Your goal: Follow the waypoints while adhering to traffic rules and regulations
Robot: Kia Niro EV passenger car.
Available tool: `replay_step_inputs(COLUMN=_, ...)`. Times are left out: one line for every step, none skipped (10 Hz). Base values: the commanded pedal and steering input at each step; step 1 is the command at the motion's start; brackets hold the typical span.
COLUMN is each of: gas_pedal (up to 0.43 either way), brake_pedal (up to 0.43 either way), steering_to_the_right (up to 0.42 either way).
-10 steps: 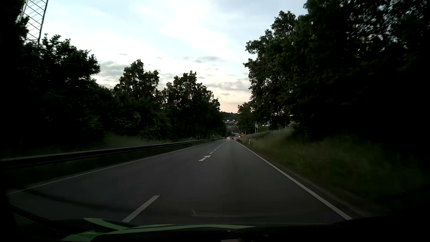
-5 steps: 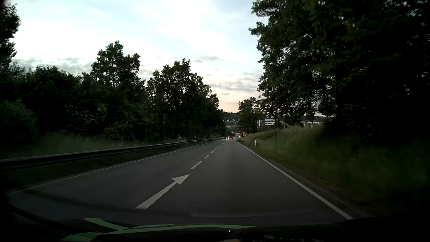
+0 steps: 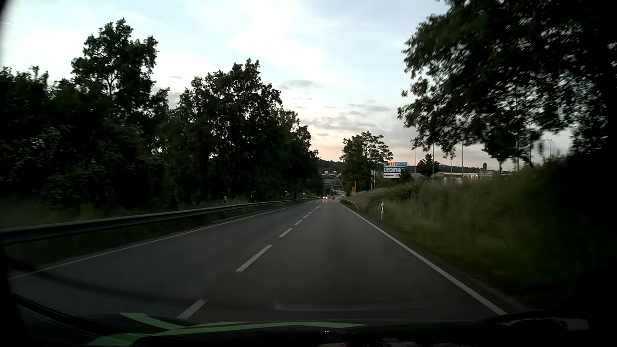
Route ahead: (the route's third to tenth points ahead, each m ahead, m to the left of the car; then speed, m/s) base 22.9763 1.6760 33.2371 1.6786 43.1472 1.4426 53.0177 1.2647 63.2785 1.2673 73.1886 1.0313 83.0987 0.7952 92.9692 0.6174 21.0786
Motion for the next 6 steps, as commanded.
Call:
replay_step_inputs(gas_pedal=0.000, brake_pedal=0.152, steering_to_the_right=0.000)
replay_step_inputs(gas_pedal=0.000, brake_pedal=0.201, steering_to_the_right=0.000)
replay_step_inputs(gas_pedal=0.000, brake_pedal=0.220, steering_to_the_right=0.000)
replay_step_inputs(gas_pedal=0.000, brake_pedal=0.232, steering_to_the_right=0.000)
replay_step_inputs(gas_pedal=0.000, brake_pedal=0.238, steering_to_the_right=0.000)
replay_step_inputs(gas_pedal=0.000, brake_pedal=0.232, steering_to_the_right=0.000)
